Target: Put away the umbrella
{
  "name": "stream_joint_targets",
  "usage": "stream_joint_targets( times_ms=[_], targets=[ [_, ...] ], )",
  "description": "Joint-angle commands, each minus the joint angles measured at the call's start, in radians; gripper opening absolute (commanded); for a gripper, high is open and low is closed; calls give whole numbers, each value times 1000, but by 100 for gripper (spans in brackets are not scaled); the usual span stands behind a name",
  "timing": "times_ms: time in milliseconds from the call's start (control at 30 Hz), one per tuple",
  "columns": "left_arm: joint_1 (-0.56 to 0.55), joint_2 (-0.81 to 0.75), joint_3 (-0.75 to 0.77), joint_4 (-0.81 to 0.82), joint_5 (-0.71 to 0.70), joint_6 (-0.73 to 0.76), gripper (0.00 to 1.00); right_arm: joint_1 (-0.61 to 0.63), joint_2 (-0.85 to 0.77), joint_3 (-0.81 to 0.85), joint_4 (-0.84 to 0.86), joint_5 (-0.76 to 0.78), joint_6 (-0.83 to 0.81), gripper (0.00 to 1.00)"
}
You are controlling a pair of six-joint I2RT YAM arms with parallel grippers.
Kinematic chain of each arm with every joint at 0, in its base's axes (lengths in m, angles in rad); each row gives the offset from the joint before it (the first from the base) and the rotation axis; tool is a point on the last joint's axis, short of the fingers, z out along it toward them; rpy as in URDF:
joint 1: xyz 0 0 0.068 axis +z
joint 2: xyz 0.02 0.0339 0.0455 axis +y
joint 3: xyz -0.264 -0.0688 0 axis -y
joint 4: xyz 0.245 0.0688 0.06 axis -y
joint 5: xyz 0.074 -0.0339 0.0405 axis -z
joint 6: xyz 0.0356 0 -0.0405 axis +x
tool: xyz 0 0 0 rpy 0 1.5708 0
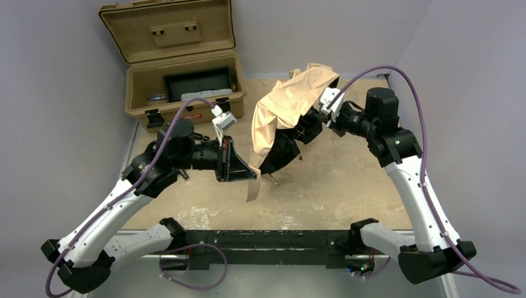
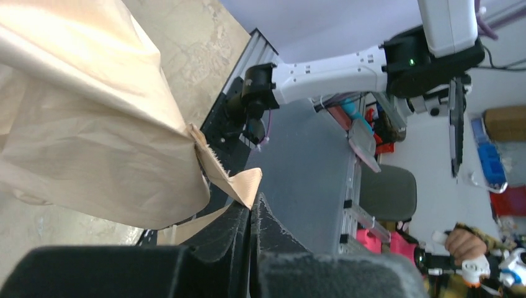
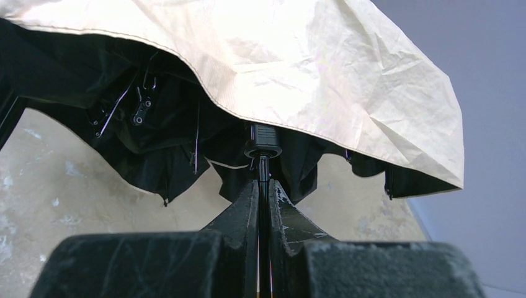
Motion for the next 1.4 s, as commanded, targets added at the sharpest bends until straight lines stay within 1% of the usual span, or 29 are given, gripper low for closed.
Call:
stream_joint_targets(
  times_ms=[0, 100, 200, 267, 433, 500, 600, 700, 767, 833, 867, 933, 1033, 1100, 1167, 1367],
  targets=[
    [36, 0, 100, -162, 150, 158, 0, 2, -22, 38, 19, -68, -73, 0],
    [56, 23, 147, -319, 123, 246, 0, 2, -26, 34, -4, -63, -102, 0],
    [59, 60, 221, -519, 28, 330, 0, 3, -29, 34, -14, -41, -120, 0],
    [59, 85, 259, -611, -29, 367, 3, 4, -27, 34, -15, -28, -125, 0],
    [59, 151, 325, -776, -104, 445, 8, 3, -17, 37, -22, -41, -132, 0],
    [59, 182, 345, -810, -137, 462, 9, 3, -14, 38, -21, -54, -130, 0],
    [58, 200, 322, -791, -158, 455, 9, 3, -15, 34, -21, -71, -123, 0],
    [58, 195, 274, -765, -246, 435, 10, 4, -20, 37, -17, -64, -118, 0],
    [59, 168, 252, -739, -289, 423, 17, 3, -20, 45, -23, -55, -117, 0],
    [58, 107, 232, -690, -308, 411, 23, 3, -18, 57, -33, -47, -126, 0],
    [59, 68, 217, -654, -310, 406, 27, 3, -15, 66, -40, -45, -133, 0],
    [58, -20, 180, -573, -317, 396, 39, 3, -8, 81, -54, -55, -144, 0],
    [59, -162, 96, -454, -345, 370, 64, 3, -1, 98, -69, -90, -148, 0],
    [59, -228, 31, -387, -348, 358, 74, 3, 2, 106, -74, -116, -146, 0],
    [58, -271, -33, -336, -338, 345, 76, 3, 4, 113, -84, -138, -145, 0],
    [59, -310, -129, -223, -253, 271, 76, 3, 9, 143, -119, -192, -145, 0]
  ],
)
